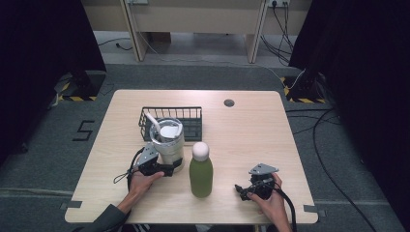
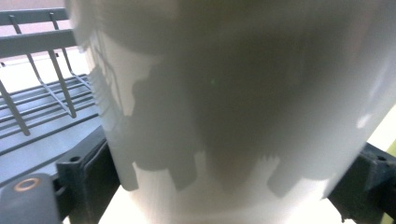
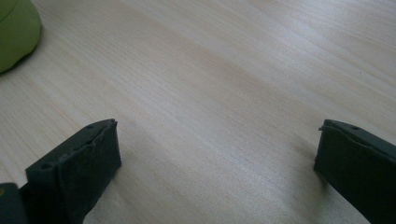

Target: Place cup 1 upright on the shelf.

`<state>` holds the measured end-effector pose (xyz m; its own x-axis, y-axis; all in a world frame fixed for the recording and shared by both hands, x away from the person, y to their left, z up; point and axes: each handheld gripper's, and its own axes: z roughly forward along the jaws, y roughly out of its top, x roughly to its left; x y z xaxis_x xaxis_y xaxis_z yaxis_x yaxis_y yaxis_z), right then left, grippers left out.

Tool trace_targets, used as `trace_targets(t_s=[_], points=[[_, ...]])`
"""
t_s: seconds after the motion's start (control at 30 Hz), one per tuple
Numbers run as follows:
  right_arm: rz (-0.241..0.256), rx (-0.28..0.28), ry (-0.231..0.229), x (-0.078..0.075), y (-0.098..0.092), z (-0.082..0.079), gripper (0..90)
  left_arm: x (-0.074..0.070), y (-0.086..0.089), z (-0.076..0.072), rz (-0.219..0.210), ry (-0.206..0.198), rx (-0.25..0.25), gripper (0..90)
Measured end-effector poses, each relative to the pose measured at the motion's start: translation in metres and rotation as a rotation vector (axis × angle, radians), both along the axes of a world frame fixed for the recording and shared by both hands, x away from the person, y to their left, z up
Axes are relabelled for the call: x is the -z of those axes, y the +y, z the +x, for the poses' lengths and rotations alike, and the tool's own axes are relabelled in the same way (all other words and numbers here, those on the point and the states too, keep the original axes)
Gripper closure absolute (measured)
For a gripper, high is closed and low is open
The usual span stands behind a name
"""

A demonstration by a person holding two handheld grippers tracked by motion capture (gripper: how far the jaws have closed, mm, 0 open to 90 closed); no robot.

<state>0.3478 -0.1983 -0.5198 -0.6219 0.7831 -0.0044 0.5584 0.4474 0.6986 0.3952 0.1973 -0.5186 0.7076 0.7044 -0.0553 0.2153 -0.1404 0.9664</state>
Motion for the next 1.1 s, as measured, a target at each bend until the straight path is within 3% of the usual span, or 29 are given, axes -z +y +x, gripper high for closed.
trace_targets(t_s=[0.47, 0.67, 0.77, 1.1], points=[[0.000, 0.000, 0.000, 0.000, 0.000, 0.000, 0.5, -0.002, 0.000, -0.001, -0.002, 0.011, -0.018, 11.4], [-0.001, -0.001, 0.000, 0.000, 0.000, 0.000, 0.5, -0.009, 0.003, -0.002, 0.002, -0.007, -0.019, 11.5], [0.000, 0.000, 0.000, 0.000, 0.000, 0.000, 0.5, -0.012, 0.004, -0.002, -0.011, 0.007, -0.013, 11.5], [0.000, 0.000, 0.000, 0.000, 0.000, 0.000, 0.5, -0.020, 0.009, 0.001, 0.023, 0.016, -0.012, 11.4]])
